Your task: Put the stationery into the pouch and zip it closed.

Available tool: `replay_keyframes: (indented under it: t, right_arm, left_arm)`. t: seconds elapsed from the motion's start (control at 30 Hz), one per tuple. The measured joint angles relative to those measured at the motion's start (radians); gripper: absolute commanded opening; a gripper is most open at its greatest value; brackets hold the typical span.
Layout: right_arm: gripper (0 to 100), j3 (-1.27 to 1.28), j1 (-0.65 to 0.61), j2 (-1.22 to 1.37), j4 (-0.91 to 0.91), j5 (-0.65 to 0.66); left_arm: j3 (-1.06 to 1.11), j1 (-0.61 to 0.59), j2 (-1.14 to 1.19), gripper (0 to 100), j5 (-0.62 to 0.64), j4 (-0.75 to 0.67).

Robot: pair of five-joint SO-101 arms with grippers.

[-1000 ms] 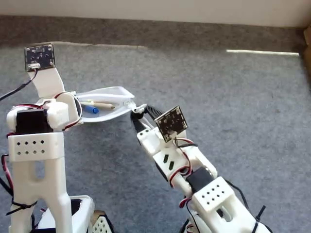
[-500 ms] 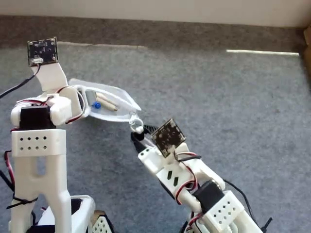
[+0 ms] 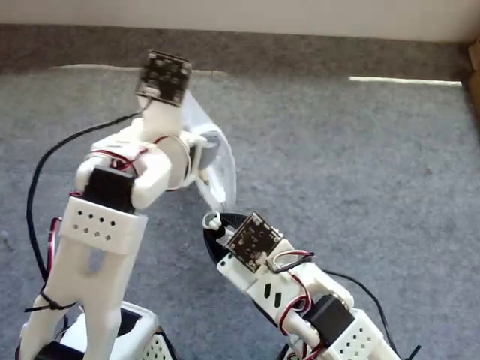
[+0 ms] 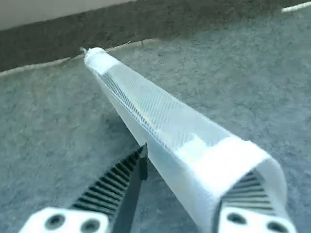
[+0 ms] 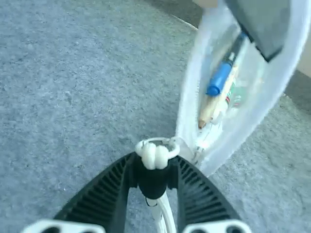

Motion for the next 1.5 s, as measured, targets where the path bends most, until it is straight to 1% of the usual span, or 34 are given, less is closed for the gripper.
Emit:
replay_keyframes:
  t: [0.27, 0.4, 0.47, 0.63, 0.8, 0.93, 1.13, 1.23, 1.3, 1.37, 1.5]
  right_arm:
    - [3.6, 0.037, -0.002, -0.106, 0.000, 0.037]
    - [3.6, 0.037, 0.000, -0.123, 0.000, 0.037]
    - [3.6, 0.037, 0.000, -0.123, 0.000, 0.037]
    - [3.6, 0.038, -0.002, -0.123, 0.000, 0.037]
    - [3.6, 0.037, 0.040, -0.126, 0.000, 0.037]
    - [3.6, 0.037, 0.083, -0.137, 0.000, 0.037]
    - [3.6, 0.037, 0.173, -0.137, 0.000, 0.037]
    - [3.6, 0.037, 0.224, -0.137, -0.006, 0.037]
    - [3.6, 0.037, 0.261, -0.137, -0.015, 0.037]
    - [3.6, 0.037, 0.292, -0.137, -0.015, 0.037]
    - [3.6, 0.037, 0.311, -0.137, -0.015, 0.037]
  left_arm:
    - [0.000, 0.118, 0.000, 25, -0.147, 0.000]
    - [-0.005, 0.150, 0.000, 29, -0.186, 0.003]
    - [-0.028, 0.158, 0.000, 29, -0.193, 0.031]
    - [-0.141, 0.141, 0.000, 29, -0.193, 0.141]
    - [-0.238, 0.069, 0.000, 29, -0.196, 0.244]
    - [-0.262, 0.049, -0.002, 24, -0.267, 0.325]
    - [-0.262, 0.048, -0.025, 24, -0.374, 0.433]
    - [-0.224, 0.049, -0.120, 26, -0.417, 0.439]
    - [-0.155, 0.051, -0.203, 29, -0.446, 0.439]
    - [-0.071, 0.048, -0.285, 29, -0.463, 0.436]
    - [0.130, 0.049, -0.428, 29, -0.470, 0.358]
